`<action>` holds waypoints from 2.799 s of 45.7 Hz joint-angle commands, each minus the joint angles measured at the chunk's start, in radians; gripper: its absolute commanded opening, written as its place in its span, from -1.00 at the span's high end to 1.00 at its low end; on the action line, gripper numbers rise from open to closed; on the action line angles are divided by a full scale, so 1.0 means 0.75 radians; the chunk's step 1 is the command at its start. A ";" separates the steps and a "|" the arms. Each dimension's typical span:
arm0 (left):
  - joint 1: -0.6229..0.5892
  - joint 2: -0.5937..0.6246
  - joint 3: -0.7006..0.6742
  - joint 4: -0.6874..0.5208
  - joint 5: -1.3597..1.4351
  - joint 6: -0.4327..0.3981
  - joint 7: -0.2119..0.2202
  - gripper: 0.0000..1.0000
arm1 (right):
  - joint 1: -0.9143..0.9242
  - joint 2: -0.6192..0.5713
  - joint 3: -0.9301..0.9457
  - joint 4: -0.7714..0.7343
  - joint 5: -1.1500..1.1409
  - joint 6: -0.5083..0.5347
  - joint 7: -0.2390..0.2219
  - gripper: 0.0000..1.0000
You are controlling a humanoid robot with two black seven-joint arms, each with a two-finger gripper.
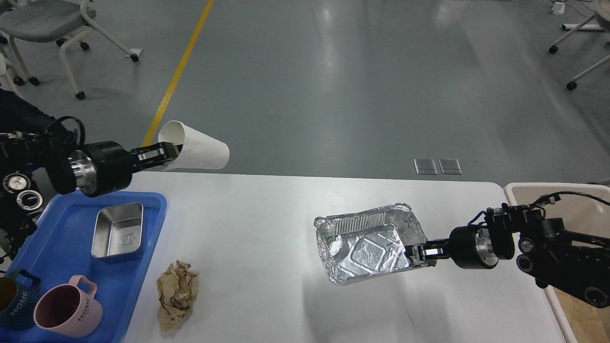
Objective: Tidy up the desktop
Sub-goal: 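Lift the paper cup with the left gripper and carry it over the foil tray, then release the cup into the foil tray and raise the left gripper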
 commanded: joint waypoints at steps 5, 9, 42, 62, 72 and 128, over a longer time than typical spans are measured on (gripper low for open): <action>-0.147 -0.304 0.170 0.100 0.058 -0.005 -0.004 1.00 | 0.003 0.008 0.000 0.001 0.008 0.000 0.000 1.00; -0.221 -0.468 0.258 0.214 0.075 -0.004 -0.010 1.00 | 0.005 0.010 0.000 -0.001 0.010 0.000 0.000 1.00; -0.270 -1.252 0.359 0.675 0.042 -0.058 -0.006 1.00 | 0.012 0.006 0.012 -0.001 0.018 0.000 0.002 1.00; -0.264 -1.399 0.442 0.865 0.038 -0.066 0.022 0.99 | 0.014 0.002 0.028 0.028 0.018 0.000 0.002 1.00; -0.256 -1.462 0.443 0.951 0.030 -0.064 0.039 0.86 | 0.014 -0.002 0.037 0.044 0.035 0.000 0.002 1.00; -0.266 -1.009 0.199 0.734 -0.167 0.010 0.041 -0.31 | -0.011 -0.016 0.035 0.046 0.035 -0.002 0.002 1.00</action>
